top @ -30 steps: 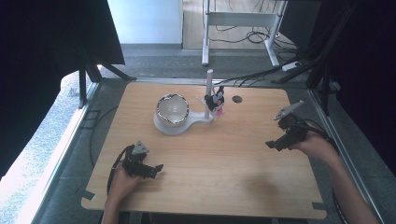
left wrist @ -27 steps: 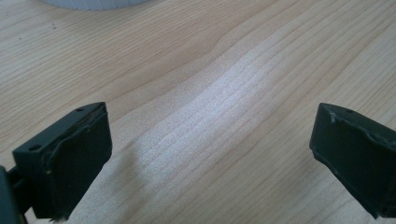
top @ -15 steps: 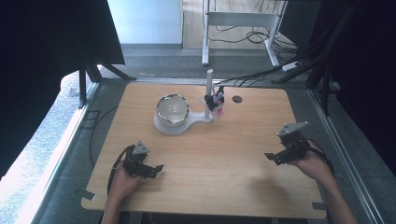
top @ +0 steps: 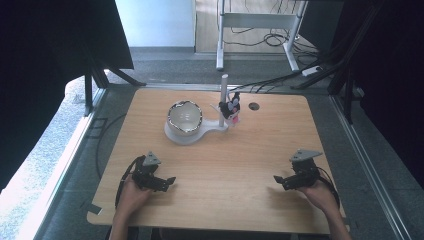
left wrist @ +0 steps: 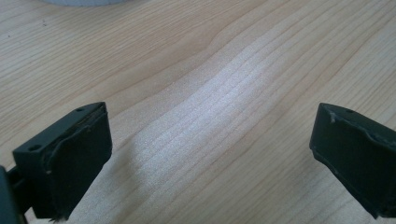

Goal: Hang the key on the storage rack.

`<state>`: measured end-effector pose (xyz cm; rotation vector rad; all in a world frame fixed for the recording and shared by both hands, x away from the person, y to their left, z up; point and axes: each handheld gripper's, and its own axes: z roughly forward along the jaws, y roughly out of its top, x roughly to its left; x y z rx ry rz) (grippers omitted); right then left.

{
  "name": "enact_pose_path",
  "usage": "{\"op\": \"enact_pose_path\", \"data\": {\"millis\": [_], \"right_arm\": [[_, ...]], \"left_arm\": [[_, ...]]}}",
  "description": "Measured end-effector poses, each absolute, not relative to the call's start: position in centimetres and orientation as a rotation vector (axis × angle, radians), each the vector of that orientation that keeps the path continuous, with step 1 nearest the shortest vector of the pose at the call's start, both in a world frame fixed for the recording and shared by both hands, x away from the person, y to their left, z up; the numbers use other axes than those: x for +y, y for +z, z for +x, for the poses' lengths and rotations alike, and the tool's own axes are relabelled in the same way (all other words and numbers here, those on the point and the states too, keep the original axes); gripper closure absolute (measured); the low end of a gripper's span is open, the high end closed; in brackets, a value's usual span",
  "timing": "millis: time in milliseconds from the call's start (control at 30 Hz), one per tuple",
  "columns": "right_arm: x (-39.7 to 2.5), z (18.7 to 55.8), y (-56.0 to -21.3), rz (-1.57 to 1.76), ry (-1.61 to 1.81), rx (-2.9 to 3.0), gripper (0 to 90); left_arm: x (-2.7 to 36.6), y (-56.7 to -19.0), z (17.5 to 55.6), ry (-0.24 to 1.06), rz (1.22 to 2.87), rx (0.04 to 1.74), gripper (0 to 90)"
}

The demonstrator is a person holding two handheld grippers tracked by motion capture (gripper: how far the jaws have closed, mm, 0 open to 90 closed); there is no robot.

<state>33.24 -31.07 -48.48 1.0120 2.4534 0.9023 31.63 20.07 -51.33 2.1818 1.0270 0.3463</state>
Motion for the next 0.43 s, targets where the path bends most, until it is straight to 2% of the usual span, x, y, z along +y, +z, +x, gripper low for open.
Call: {"op": "enact_pose_path", "data": {"millis": [433], "right_arm": [[-30.8,32.1,-51.5,1.109,0.926,2.402,0.9]], "left_arm": [[20.1,-51.5,31.8,0.345,2.186,1.032,0.0]]}}
